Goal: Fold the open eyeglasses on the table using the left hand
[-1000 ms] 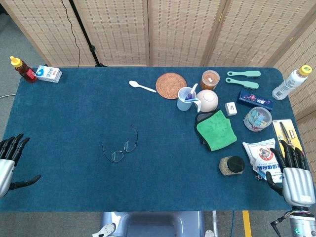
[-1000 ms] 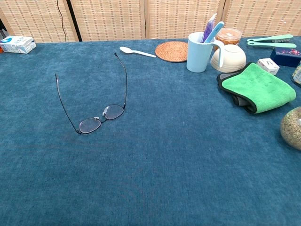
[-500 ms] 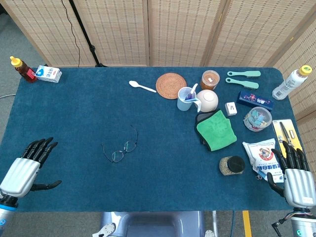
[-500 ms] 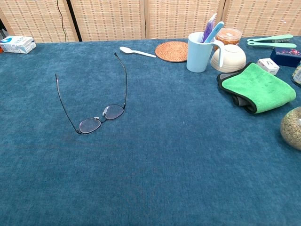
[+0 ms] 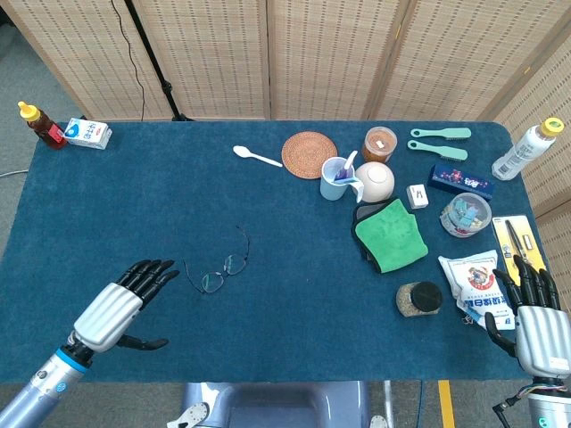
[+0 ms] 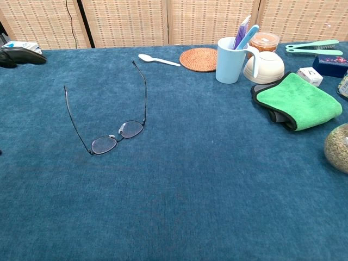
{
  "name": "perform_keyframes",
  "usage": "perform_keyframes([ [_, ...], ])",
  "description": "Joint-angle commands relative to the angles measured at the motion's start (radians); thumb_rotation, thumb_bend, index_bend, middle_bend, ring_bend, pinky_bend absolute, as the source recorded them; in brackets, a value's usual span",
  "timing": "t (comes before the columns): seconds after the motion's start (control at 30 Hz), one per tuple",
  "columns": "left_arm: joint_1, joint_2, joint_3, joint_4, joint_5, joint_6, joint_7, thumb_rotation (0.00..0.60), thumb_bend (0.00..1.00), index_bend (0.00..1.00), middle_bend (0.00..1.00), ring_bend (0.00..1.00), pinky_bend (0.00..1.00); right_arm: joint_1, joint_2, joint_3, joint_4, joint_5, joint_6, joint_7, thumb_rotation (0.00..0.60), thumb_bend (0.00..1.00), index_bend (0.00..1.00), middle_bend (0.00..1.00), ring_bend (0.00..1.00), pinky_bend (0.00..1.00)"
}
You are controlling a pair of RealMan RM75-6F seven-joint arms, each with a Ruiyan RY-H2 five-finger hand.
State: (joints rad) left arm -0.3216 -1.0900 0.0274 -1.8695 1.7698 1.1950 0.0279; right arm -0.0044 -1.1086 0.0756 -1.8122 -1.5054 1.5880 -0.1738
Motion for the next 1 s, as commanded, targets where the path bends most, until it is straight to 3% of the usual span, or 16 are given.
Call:
perform_keyframes([
  [0.03,-0.038,-0.048,0.005,0.005,0.002,-0.053,-0.020,0.414,0.07,0.07,0.04,0.02,0.07,-0.002,0.002,0.000,-0.003,-0.002,0.004,-0.001,0.600,0.43,0.17,0.00,0.00,0.00],
  [0.67,-0.150,-0.198,0.002,0.060,-0.103,-0.197,-0.090,0.414,0.07,0.07,0.04,0.03,0.07,-0.003,0.000,0.004,-0.002,0.009,-0.001,-0.005,0.600,0.43,0.17,0.00,0.00,0.00],
  [1.0,-0.183,-0.280,-0.021,0.182,-0.184,-0.229,-0.137,0.416,0.07,0.07,0.04,0.03,0.07,-0.003,0.001,0.005,-0.008,0.015,-0.004,-0.016,0.600,0.43,0.18,0.00,0.00,0.00],
])
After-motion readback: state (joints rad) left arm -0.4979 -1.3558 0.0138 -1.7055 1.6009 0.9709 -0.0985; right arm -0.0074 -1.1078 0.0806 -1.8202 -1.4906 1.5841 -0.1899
